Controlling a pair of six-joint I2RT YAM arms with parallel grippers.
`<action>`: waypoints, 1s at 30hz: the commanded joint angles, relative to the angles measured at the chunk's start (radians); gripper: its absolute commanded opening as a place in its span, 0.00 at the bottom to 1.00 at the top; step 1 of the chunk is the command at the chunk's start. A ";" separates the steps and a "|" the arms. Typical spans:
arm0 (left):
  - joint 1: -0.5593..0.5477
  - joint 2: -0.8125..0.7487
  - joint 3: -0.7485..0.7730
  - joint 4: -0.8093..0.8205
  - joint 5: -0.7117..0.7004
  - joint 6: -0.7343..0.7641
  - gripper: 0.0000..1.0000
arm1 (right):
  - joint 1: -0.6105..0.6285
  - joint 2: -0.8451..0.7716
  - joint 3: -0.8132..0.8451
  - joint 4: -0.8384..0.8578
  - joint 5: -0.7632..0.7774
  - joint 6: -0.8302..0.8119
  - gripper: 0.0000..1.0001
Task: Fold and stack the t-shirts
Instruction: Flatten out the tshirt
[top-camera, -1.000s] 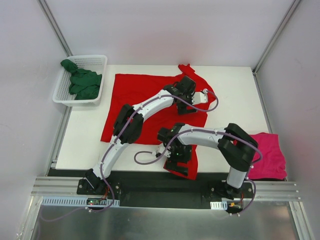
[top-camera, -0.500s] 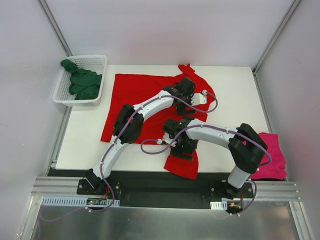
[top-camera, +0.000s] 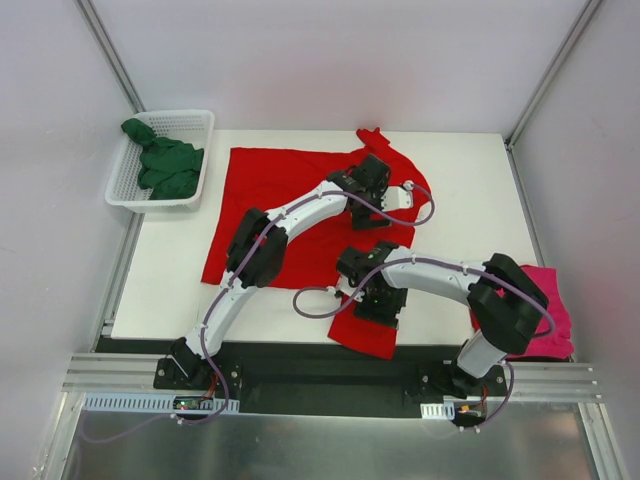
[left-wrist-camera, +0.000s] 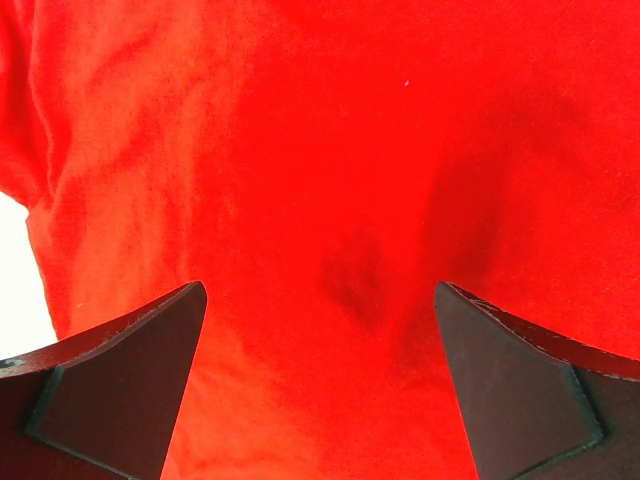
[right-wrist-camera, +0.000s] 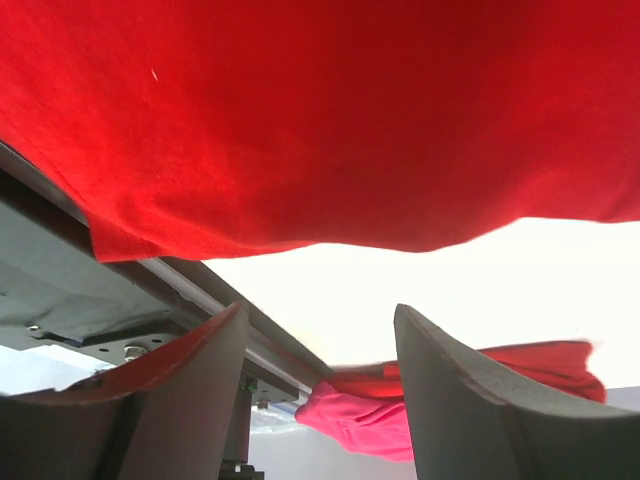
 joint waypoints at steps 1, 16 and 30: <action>0.007 -0.075 -0.019 -0.004 -0.014 0.016 0.99 | 0.010 -0.044 -0.054 0.039 0.003 0.018 0.63; 0.007 -0.082 -0.032 -0.004 -0.037 0.009 0.99 | 0.018 -0.107 -0.150 0.240 -0.025 -0.035 0.58; 0.007 -0.082 -0.034 -0.004 -0.043 0.021 0.99 | 0.019 -0.084 -0.171 0.280 -0.060 -0.046 0.37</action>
